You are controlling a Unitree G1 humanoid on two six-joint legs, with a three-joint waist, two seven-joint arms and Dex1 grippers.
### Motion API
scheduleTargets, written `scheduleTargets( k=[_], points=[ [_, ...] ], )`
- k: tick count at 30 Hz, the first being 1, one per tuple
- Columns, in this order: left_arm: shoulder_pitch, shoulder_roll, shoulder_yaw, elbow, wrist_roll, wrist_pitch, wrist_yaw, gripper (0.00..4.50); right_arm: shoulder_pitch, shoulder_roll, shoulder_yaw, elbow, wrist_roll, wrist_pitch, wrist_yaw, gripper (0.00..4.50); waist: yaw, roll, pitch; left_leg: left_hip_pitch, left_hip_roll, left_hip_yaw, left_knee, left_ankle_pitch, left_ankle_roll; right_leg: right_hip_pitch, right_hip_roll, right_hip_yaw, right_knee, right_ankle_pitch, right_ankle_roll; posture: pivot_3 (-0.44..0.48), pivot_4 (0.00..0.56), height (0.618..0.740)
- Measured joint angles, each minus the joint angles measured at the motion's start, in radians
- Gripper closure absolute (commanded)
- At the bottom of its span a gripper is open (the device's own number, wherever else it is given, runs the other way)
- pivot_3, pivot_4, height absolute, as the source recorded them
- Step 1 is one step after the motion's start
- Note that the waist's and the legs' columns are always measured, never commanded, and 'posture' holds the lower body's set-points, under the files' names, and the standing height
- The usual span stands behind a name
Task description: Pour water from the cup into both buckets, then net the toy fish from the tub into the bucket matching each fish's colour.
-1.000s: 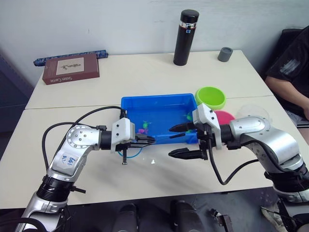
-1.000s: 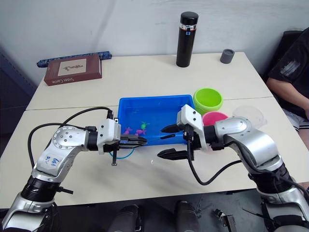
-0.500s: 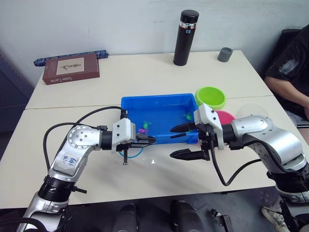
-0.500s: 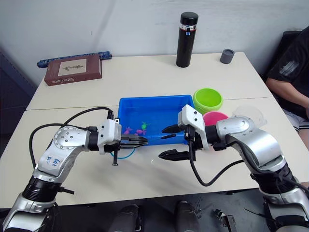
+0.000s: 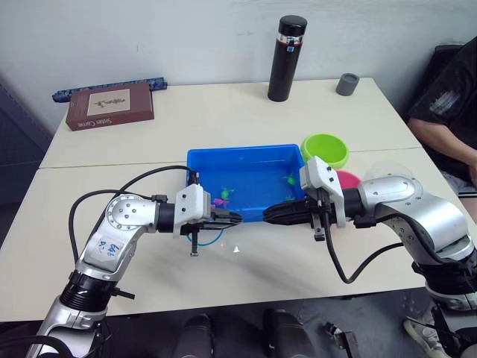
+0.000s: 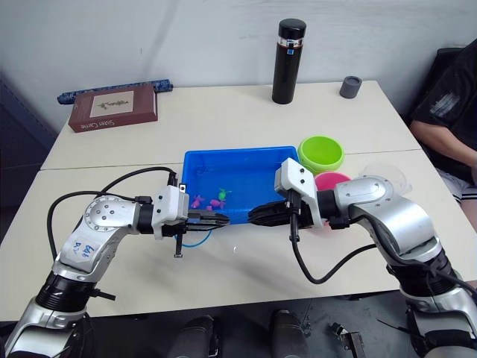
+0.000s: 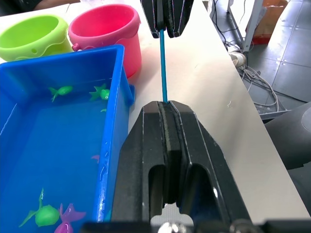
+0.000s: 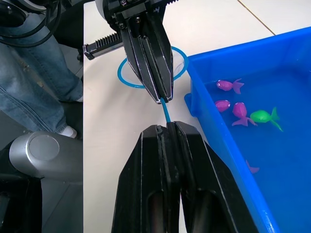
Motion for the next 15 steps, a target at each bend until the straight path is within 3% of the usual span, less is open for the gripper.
scheduleTargets(
  k=[11,15],
  points=[
    [0.0,-0.002,0.0,0.0,0.0,0.0,0.003,4.5,-0.005,0.0,0.0,0.001,-0.002,0.0,0.0,4.45,0.0,0.0,0.0,0.0,0.0,0.0,0.0,0.0,0.0,0.0,0.0,0.0,0.001,0.0,0.0,0.0,0.15,0.74],
    [0.0,-0.006,0.0,0.0,0.0,0.011,0.013,3.09,-0.008,0.003,0.001,0.0,-0.001,0.0,0.001,4.5,0.0,0.0,0.0,0.0,0.0,0.0,0.001,0.0,0.0,0.0,0.0,0.0,0.001,0.0,0.0,0.0,0.15,0.74]
  ],
)
